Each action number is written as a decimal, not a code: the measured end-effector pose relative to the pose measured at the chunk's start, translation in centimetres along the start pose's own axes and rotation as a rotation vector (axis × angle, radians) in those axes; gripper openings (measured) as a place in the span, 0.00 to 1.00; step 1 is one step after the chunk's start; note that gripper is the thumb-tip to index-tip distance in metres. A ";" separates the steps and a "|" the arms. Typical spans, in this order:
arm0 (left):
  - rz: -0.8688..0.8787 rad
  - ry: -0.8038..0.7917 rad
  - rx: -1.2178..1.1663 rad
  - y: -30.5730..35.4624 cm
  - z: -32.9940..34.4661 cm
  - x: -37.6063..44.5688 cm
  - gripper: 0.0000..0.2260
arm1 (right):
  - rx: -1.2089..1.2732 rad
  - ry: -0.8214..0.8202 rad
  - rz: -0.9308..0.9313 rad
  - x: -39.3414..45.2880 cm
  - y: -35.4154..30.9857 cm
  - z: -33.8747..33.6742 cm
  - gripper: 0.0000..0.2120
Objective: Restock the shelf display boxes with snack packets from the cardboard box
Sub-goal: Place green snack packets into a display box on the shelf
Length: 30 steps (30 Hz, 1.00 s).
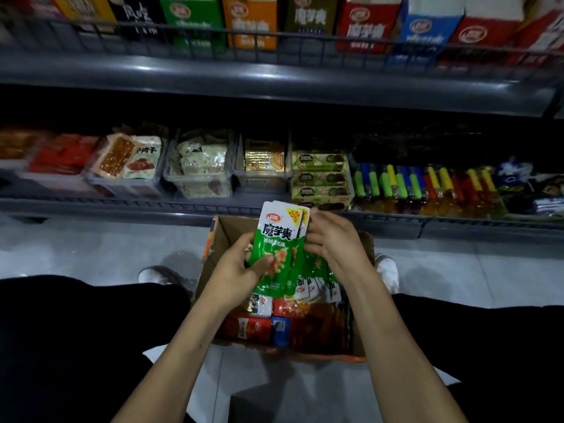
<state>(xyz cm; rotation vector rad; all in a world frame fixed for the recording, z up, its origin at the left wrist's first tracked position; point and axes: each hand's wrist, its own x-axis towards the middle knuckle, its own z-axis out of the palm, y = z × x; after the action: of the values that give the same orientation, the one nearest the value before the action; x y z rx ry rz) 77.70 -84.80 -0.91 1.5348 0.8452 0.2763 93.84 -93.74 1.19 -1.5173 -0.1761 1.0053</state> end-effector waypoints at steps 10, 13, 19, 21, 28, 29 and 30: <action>0.077 -0.173 0.139 6.9 -4.2 0.2 0.09 | -0.308 -0.140 -0.230 -3.0 -3.4 3.7 0.24; 0.109 -0.208 0.174 9.9 -5.6 0.5 0.09 | -0.321 -0.074 -0.361 -3.4 -5.7 4.9 0.24; 0.163 -0.012 0.102 15.0 -6.4 1.9 0.03 | -0.452 0.054 -0.617 -3.5 -10.9 7.3 0.18; 0.181 0.015 0.012 16.9 -6.8 2.5 0.03 | -0.421 0.064 -0.634 -3.1 -13.4 7.3 0.17; 0.609 0.389 0.179 22.8 -10.4 7.8 0.07 | -0.242 0.075 -0.681 -0.6 -22.8 8.2 0.17; 0.683 0.491 0.350 23.2 -11.1 8.9 0.10 | -0.241 0.081 -0.693 -0.2 -23.9 8.7 0.17; 0.723 0.580 0.504 23.3 -11.8 9.9 0.14 | -0.253 0.089 -0.701 0.2 -25.0 9.2 0.16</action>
<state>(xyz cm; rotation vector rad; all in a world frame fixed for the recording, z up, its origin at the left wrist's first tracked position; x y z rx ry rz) 85.20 -67.79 19.96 2.2582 0.7983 1.1468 98.65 -80.75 23.94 -1.5509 -0.7375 0.3618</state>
